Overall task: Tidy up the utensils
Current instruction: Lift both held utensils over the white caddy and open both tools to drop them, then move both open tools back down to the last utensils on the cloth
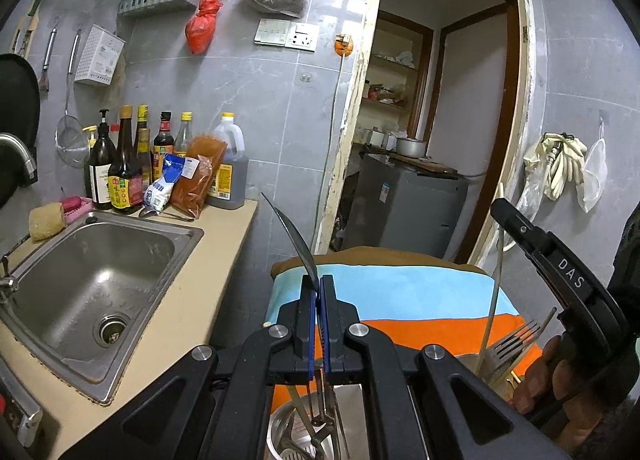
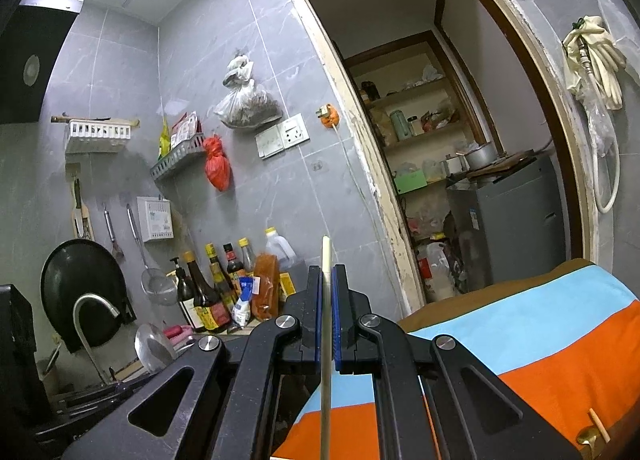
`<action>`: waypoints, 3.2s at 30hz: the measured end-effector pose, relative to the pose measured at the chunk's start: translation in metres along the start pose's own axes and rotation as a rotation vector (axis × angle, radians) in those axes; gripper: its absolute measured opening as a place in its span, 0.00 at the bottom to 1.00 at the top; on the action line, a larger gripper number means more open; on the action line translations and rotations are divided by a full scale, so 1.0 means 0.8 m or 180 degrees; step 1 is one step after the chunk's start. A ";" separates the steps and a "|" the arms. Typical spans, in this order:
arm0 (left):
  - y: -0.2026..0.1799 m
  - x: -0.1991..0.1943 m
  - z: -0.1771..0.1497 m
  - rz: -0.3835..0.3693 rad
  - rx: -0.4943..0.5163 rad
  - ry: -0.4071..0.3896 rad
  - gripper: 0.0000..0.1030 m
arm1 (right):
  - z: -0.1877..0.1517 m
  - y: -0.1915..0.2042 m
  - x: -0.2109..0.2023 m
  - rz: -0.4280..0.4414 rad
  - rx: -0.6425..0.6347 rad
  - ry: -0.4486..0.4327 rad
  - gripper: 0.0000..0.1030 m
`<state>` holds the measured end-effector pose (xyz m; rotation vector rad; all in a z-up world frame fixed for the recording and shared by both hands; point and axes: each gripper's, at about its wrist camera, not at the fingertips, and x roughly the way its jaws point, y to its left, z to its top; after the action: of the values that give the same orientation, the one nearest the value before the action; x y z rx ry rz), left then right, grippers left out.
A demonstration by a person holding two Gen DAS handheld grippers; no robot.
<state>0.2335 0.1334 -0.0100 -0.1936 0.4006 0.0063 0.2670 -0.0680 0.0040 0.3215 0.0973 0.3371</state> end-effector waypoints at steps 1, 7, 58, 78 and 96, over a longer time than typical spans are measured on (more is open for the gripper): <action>0.000 0.001 0.000 -0.0002 -0.0001 0.0002 0.03 | -0.001 -0.001 0.001 0.0001 0.0011 0.0015 0.04; 0.000 0.003 0.000 -0.0050 -0.0034 0.0014 0.03 | -0.004 -0.004 0.002 0.0002 0.0022 0.0068 0.04; -0.077 -0.066 0.052 -0.0218 -0.0026 -0.0299 0.96 | 0.111 -0.044 -0.140 -0.0311 -0.0331 -0.0056 0.95; -0.222 -0.062 0.027 -0.0383 0.0430 -0.0394 0.99 | 0.142 -0.190 -0.207 -0.0954 -0.0544 0.0324 0.99; -0.298 0.000 -0.093 -0.0605 0.0462 0.0378 0.99 | 0.015 -0.317 -0.223 -0.1111 -0.0424 0.1409 0.99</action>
<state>0.2156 -0.1147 -0.0325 -0.0884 0.4977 -0.2217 0.1793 -0.3585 -0.0601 0.0891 0.5567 0.0621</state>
